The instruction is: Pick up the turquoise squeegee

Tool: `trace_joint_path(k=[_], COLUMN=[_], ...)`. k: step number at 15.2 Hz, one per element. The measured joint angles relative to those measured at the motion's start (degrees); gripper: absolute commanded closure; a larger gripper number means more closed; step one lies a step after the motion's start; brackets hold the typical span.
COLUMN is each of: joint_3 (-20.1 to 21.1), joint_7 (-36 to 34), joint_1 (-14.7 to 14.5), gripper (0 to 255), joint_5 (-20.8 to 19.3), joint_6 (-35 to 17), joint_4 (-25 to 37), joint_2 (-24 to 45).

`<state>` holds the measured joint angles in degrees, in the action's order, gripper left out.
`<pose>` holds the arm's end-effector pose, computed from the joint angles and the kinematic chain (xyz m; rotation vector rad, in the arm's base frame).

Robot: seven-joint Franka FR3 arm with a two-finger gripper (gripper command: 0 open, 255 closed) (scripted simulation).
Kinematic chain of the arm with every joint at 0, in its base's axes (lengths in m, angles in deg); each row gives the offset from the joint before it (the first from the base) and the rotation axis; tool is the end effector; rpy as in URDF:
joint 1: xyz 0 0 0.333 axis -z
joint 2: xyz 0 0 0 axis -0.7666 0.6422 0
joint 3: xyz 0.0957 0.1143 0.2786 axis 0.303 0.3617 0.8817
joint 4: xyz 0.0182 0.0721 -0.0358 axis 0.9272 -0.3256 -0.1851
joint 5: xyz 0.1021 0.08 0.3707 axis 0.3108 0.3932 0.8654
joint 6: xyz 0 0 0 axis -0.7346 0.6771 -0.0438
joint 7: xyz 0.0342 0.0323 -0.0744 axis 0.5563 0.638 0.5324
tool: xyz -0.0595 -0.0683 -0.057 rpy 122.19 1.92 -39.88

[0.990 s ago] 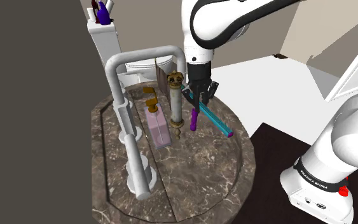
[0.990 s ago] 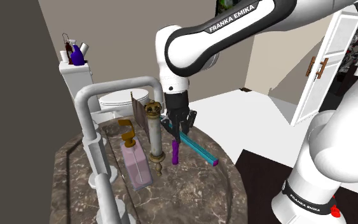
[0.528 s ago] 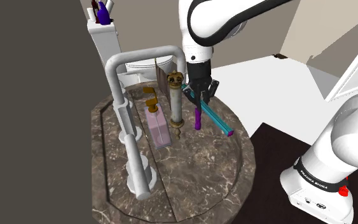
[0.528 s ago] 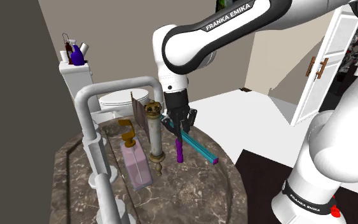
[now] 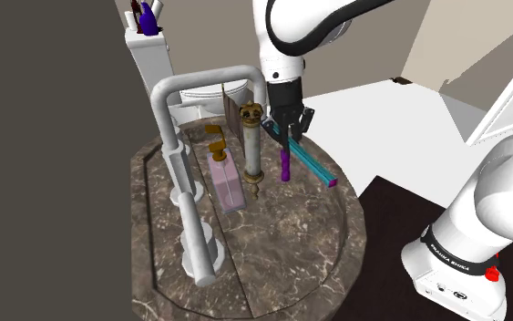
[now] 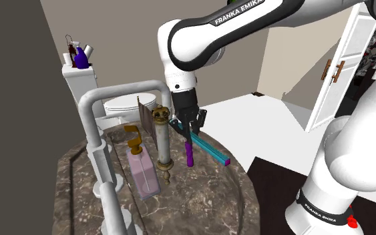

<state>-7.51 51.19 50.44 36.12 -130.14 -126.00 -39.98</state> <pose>0.4375 0.1366 0.4350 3.0453 -0.5994 -0.4179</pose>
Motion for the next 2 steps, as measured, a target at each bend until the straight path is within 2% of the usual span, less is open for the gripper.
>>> trace_joint_path(k=[2], joint_3=[-0.1], joint_7=[-0.5], joint_1=[-0.3], gripper=[255], joint_5=[-1.0], joint_6=[1.8], joint_4=[1.1], joint_2=[0.7])
